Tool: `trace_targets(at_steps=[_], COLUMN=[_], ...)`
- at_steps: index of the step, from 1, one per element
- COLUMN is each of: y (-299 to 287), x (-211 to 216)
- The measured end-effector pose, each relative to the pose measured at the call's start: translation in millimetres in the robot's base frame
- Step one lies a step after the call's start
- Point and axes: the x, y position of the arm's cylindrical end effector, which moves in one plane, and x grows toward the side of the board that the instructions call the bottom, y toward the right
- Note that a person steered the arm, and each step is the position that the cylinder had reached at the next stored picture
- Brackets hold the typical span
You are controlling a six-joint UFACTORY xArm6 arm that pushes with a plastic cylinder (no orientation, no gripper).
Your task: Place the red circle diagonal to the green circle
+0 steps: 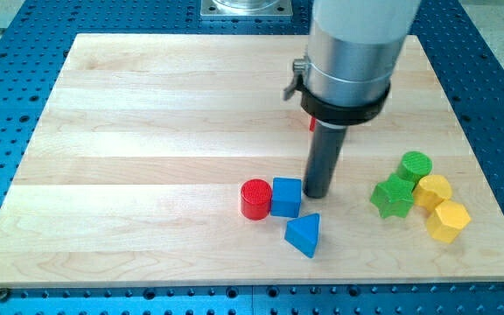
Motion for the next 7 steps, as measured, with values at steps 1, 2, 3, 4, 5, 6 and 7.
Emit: trace_targets(at_steps=[1,2,3,4,5,6,7], y=[-28.2,-41.6,-42.1,-61.7,-123.2,-188.1,-201.7], x=[-4.5,15.1,16.0,-4.1,-12.8,10.5,18.1])
